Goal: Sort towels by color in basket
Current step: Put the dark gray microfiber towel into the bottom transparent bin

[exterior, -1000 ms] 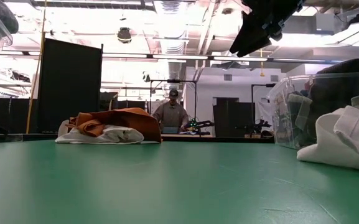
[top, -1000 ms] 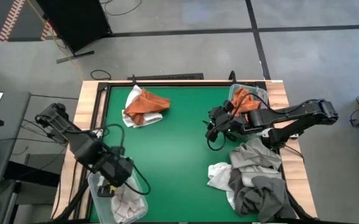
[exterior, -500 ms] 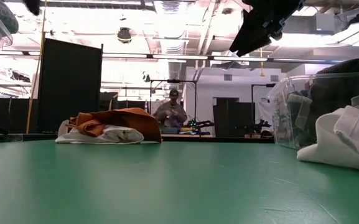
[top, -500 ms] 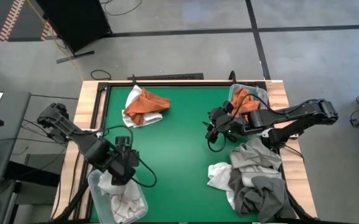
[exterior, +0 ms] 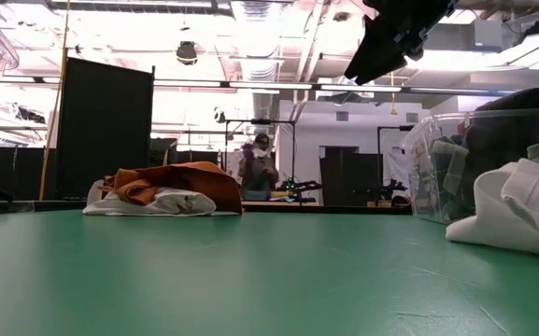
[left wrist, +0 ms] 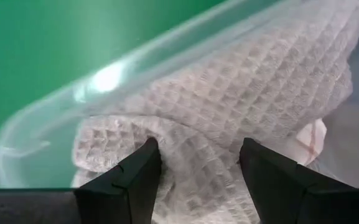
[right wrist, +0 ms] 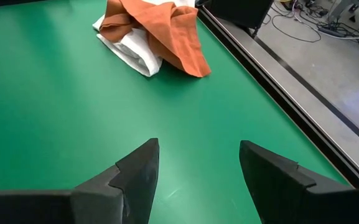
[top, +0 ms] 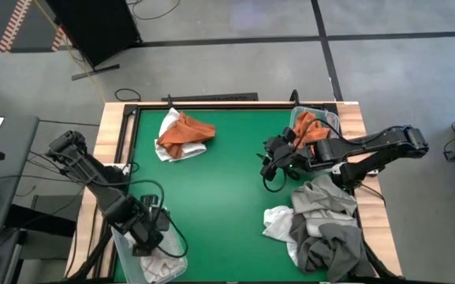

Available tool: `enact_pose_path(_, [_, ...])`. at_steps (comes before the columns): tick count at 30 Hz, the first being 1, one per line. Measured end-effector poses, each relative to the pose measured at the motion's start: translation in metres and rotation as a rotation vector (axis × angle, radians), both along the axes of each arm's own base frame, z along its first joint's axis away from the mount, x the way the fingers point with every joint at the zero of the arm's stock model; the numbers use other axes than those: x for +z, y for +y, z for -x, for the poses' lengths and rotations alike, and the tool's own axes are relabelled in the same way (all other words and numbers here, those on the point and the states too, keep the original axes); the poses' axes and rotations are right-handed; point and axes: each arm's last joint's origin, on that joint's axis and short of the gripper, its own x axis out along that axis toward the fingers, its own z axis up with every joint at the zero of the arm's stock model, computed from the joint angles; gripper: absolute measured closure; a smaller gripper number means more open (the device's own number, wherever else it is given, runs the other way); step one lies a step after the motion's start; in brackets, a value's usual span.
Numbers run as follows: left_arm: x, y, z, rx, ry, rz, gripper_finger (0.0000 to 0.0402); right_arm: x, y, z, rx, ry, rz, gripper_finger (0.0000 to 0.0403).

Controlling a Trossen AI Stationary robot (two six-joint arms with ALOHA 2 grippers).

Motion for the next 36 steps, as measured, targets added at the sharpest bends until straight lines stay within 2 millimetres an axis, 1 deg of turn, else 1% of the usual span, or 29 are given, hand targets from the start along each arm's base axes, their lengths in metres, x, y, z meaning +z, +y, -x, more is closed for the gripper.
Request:
enact_pose_path(3, [-0.012,-0.005,0.003,-0.001,-0.004,0.012,0.0193,0.000,-0.001,0.000,-0.005,0.000,0.000,0.0152])
enact_pose_path(6, [-0.031,-0.009,0.004,0.001,-0.006,0.036,0.0193,0.000,-0.001,0.000,-0.005,0.000,0.000,0.0152])
enact_pose_path(9, [-0.050,-0.008,0.005,0.003,0.016,0.061,0.0193,0.000,-0.001,0.000,-0.005,-0.002,0.000,0.0152])
enact_pose_path(11, [-0.060,-0.005,0.008,0.008,0.029,0.043,0.0193,0.000,-0.001,0.000,-0.005,-0.003,0.000,0.0152])
enact_pose_path(14, [-0.067,0.000,0.010,0.023,0.050,0.013,0.0193,0.000,-0.001,0.000,-0.005,-0.003,0.001,0.0152])
enact_pose_path(18, [-0.068,0.000,0.011,0.027,0.048,0.001,0.0193,0.001,-0.001,-0.001,-0.005,-0.007,0.001,0.0152])
enact_pose_path(22, [-0.058,-0.004,0.007,0.008,0.033,0.029,0.0193,0.001,-0.001,-0.001,-0.006,-0.012,0.000,0.0152])
enact_pose_path(26, [-0.037,-0.011,0.001,-0.039,-0.016,0.074,0.0193,0.002,-0.004,-0.002,-0.015,-0.023,-0.001,0.0152])
enact_pose_path(31, [0.002,-0.013,-0.002,-0.085,-0.063,0.086,0.0193,0.004,-0.008,-0.004,-0.020,-0.042,0.011,0.0152])
enact_pose_path(36, [0.048,-0.006,0.002,-0.096,-0.150,-0.006,0.0193,0.002,-0.009,-0.009,-0.009,-0.046,0.029,0.0152])
